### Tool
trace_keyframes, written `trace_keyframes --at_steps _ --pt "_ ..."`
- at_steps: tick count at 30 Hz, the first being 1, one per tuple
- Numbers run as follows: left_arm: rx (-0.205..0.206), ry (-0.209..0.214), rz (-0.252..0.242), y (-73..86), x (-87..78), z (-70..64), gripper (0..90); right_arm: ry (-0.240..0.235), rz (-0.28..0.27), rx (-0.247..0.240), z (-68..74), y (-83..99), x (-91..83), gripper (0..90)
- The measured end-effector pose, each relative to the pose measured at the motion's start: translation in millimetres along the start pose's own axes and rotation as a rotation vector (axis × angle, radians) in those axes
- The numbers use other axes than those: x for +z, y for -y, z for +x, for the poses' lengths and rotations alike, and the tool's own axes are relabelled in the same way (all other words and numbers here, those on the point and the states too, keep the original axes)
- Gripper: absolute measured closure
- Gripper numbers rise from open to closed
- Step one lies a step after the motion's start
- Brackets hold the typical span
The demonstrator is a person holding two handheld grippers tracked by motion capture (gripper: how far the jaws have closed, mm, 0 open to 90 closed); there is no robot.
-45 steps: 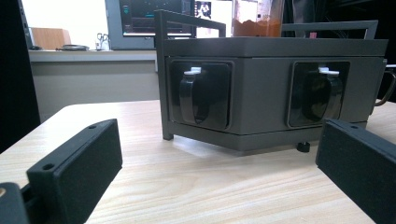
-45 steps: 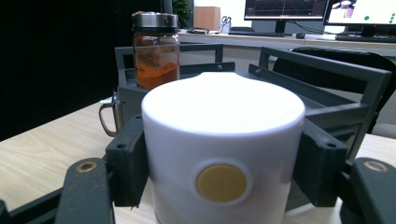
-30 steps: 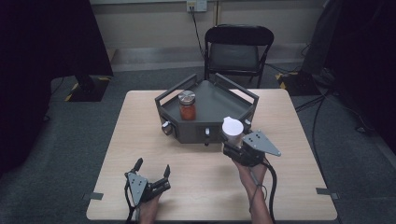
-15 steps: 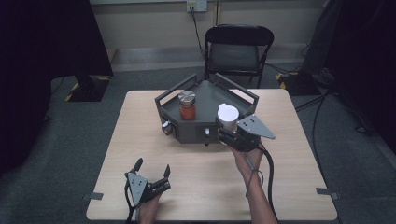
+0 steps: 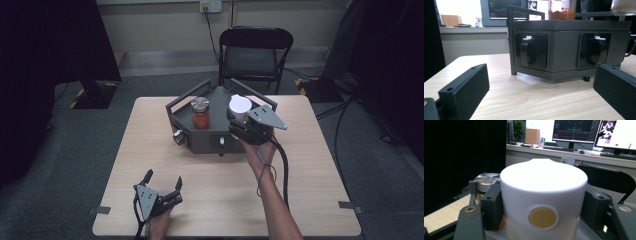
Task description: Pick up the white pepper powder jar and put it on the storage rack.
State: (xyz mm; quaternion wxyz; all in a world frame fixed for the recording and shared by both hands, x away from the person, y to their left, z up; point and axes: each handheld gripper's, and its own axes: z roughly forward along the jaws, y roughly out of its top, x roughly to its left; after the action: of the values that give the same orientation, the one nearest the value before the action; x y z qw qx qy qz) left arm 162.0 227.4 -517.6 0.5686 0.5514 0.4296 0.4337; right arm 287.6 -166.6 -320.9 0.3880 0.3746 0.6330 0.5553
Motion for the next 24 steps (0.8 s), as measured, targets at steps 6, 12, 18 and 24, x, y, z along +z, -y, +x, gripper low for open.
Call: trace_keyframes --at_steps 6,12,18,24 --pt "-0.001 0.0 0.0 0.1 0.0 -0.1 0.0 0.024 0.001 0.011 2.5 -4.8 14.9 30.4" --pt "0.001 -0.001 0.0 0.0 -0.1 -0.1 0.0 0.044 0.012 0.019 6.7 -6.6 26.2 30.4" --pt "0.001 -0.003 0.001 -0.1 -0.5 -0.2 0.0 0.058 0.0 0.031 10.4 0.0 38.1 30.3" --pt "0.002 -0.003 0.001 -0.2 -0.6 -0.2 0.0 0.091 0.007 0.031 13.1 2.9 50.5 30.3"
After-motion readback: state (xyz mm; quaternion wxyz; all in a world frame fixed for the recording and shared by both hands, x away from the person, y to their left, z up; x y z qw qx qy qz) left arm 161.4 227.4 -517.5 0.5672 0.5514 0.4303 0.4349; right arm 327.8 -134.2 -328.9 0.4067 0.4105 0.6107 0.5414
